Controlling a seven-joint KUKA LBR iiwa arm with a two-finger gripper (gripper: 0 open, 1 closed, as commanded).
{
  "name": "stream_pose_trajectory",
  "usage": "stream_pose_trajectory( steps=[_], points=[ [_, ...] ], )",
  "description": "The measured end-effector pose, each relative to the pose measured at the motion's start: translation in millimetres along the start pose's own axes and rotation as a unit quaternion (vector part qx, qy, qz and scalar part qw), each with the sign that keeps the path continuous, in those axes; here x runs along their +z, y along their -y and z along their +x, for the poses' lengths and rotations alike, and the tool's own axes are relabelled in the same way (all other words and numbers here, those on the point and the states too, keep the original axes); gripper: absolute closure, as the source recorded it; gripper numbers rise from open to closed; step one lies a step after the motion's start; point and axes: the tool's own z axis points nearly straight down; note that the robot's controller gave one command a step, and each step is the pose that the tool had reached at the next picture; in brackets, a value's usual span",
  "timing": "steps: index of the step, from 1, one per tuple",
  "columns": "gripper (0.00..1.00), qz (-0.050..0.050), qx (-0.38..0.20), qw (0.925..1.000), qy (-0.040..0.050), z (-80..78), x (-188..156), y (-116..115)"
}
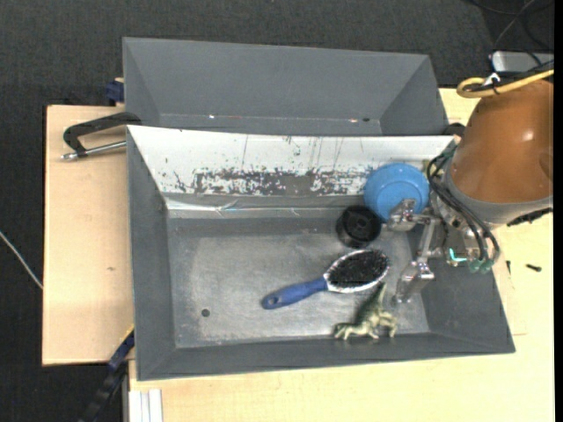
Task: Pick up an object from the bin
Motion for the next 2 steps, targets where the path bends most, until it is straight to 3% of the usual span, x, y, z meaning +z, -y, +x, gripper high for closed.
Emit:
stream_pose_trajectory(
  steps=[1,2],
  points=[
    [0.00,0.000,-0.092,0.9957,0.0044,-31.7,144.0,-43.6],
    [1.00,0.001,-0.092,0.9957,0.0065,-32.8,140.9,-42.8]
  ],
)
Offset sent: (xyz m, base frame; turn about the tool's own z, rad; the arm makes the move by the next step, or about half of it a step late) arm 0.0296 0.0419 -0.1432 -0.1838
